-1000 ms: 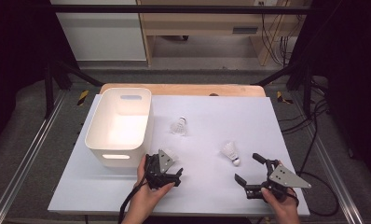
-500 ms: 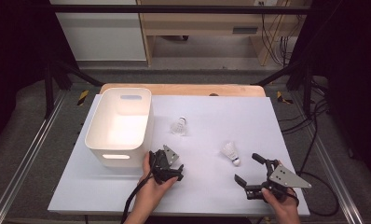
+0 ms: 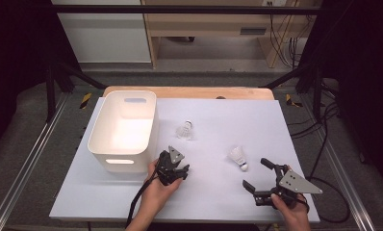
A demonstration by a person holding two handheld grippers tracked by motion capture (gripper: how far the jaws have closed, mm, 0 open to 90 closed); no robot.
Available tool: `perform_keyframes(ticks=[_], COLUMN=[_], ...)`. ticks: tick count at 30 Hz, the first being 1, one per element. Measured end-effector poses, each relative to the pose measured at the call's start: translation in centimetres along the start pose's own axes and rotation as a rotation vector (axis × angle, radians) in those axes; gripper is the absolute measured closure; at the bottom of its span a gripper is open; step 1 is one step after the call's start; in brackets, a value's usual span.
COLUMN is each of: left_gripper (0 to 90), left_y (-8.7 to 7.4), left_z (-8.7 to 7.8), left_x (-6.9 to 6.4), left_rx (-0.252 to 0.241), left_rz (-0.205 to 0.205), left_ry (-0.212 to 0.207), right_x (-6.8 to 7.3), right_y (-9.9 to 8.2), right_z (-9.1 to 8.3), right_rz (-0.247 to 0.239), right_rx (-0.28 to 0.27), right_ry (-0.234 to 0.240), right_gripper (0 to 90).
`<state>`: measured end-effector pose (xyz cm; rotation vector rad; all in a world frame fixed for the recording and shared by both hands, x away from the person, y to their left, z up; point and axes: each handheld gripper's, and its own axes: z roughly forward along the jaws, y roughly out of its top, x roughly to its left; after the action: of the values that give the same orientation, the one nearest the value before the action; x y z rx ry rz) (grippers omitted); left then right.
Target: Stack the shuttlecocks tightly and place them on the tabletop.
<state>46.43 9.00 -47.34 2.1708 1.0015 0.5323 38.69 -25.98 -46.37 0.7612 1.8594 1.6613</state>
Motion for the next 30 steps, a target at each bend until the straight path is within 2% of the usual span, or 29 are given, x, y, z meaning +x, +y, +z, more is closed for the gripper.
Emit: perform_keyframes(ticks=[2,7,11,13,16,20,26,30], left_gripper=[48.2,50.5,50.4,49.8,48.9,49.8,50.0,50.3], left_y=[0.1,0.6,1.7,2.4,3.3,3.7,3.5,3.2], left_z=[-0.1,-0.1,-0.1,0.0,0.2,0.2,-0.1,-0.5], left_x=[0.1,0.3,0.0,-0.1,-0.1,-0.1,0.6,0.6], left_rx=[-0.008,-0.022,-0.027,-0.028,-0.04,-0.057,-0.056,-0.051], left_rz=[0.006,0.036,0.102,0.133,0.209,0.29,0.328,0.376], left_ry=[-0.018,-0.093,-0.125,-0.157,-0.187,-0.261,-0.339,-0.378], right_x=[0.0,0.0,0.0,0.0,0.1,0.1,0.0,0.0], right_y=[0.0,0.0,0.0,0.0,0.0,-0.1,-0.1,-0.2], right_z=[0.0,0.0,0.1,0.1,0.1,0.1,0.1,0.2], right_rz=[0.001,0.002,0.004,0.001,0.0,-0.001,0.002,0.0], right_rx=[0.0,0.002,0.006,0.007,0.009,0.01,0.014,0.016], right_ry=[0.0,0.001,0.005,0.005,0.008,0.005,0.0,-0.004], right_gripper=[2.9,2.8,2.7,2.7,2.7,2.7,2.7,2.7])
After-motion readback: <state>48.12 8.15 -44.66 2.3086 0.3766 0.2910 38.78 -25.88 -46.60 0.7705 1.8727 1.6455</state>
